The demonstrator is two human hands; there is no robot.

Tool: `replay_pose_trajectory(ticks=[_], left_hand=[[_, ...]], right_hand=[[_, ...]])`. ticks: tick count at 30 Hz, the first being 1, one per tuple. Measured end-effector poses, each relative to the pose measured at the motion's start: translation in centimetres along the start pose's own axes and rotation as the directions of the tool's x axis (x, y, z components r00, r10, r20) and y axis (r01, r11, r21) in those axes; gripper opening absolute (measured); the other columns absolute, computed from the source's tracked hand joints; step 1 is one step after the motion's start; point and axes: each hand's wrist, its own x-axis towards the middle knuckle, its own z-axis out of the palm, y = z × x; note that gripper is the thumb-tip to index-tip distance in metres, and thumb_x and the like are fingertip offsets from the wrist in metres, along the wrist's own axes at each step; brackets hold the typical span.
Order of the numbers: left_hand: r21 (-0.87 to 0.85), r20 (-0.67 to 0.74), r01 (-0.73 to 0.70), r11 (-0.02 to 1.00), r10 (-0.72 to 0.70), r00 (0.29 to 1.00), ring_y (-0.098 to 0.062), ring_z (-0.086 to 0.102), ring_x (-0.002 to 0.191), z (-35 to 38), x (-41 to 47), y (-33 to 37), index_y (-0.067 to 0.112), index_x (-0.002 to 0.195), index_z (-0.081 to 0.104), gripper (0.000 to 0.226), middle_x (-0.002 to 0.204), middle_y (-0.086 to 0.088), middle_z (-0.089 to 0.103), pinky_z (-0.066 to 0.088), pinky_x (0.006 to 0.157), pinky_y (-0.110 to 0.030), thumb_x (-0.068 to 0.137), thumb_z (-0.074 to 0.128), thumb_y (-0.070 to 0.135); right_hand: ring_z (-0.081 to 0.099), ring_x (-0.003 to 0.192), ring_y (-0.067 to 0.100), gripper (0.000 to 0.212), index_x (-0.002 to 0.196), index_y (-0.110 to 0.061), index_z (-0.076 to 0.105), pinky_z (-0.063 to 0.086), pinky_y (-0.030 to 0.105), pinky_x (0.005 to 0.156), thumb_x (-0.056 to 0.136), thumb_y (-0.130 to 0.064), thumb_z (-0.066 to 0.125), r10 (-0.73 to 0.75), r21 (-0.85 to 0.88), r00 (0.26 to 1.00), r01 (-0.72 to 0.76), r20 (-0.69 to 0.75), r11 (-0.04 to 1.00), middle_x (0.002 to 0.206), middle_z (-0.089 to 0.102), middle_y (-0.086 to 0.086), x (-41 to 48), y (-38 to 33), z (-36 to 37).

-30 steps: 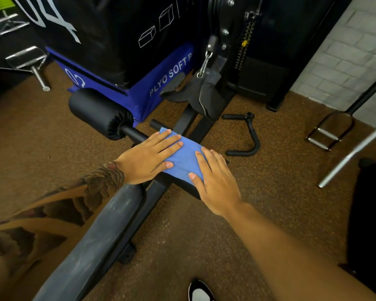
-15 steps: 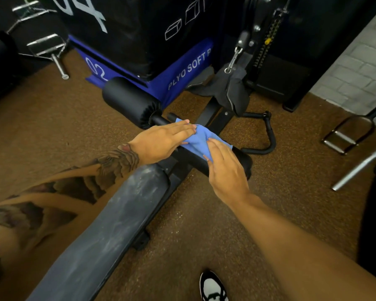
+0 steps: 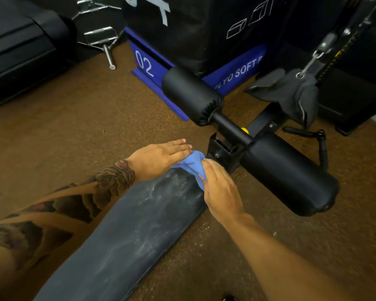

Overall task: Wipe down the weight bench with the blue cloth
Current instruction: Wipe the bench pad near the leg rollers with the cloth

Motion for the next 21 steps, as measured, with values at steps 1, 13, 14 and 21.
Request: replay_pose_trajectory(ticks=[1,13,14,21], left_hand=[[-0.006,-0.002,0.000,1.000,0.000,1.000,-0.031,0.044,0.131,0.8,0.3,-0.5,0.003,0.135,0.047,0.049,0.140,-0.013,0.050,0.042,0.098,-0.037,0.088,0.044,0.016],[-0.047,0.042,-0.060,0.997,0.062,0.997,-0.026,0.029,0.141,7.6,-1.7,-1.6,0.006,0.144,0.036,0.053,0.151,-0.011,0.035,0.017,0.117,-0.032,0.099,0.032,0.034],[-0.059,0.058,-0.053,0.997,0.056,0.997,-0.023,0.020,0.145,7.8,-2.1,-1.7,0.008,0.147,0.030,0.058,0.154,-0.009,0.026,0.011,0.118,-0.031,0.099,0.030,0.041],[-0.074,0.074,0.035,0.997,-0.030,0.997,-0.017,-0.001,0.147,7.8,-1.9,-0.7,0.010,0.150,0.018,0.071,0.159,-0.007,0.008,0.003,0.120,-0.035,0.096,0.016,0.056]], right_hand=[[0.060,0.112,0.034,0.042,0.123,0.005,0.056,0.046,0.039,0.099,0.082,-0.002,0.065,-0.004,-0.012,1.000,0.004,-0.007,1.000,0.120,0.062,0.021,0.2,0.5,0.8],[0.036,0.138,0.030,0.053,0.141,-0.004,0.041,0.034,0.050,0.110,0.098,-0.034,0.036,0.028,-0.174,0.978,0.009,0.204,0.985,0.145,0.044,0.017,-3.7,0.5,5.8],[0.028,0.142,0.030,0.056,0.145,-0.007,0.035,0.029,0.051,0.112,0.099,-0.038,0.032,0.043,-0.203,0.970,0.007,0.238,0.979,0.150,0.037,0.016,-3.9,0.3,5.8],[0.014,0.146,0.032,0.064,0.147,-0.010,0.033,0.021,0.052,0.115,0.099,-0.050,0.022,0.142,-0.322,0.929,-0.026,0.343,0.946,0.157,0.022,0.015,-4.3,-0.7,5.7]])
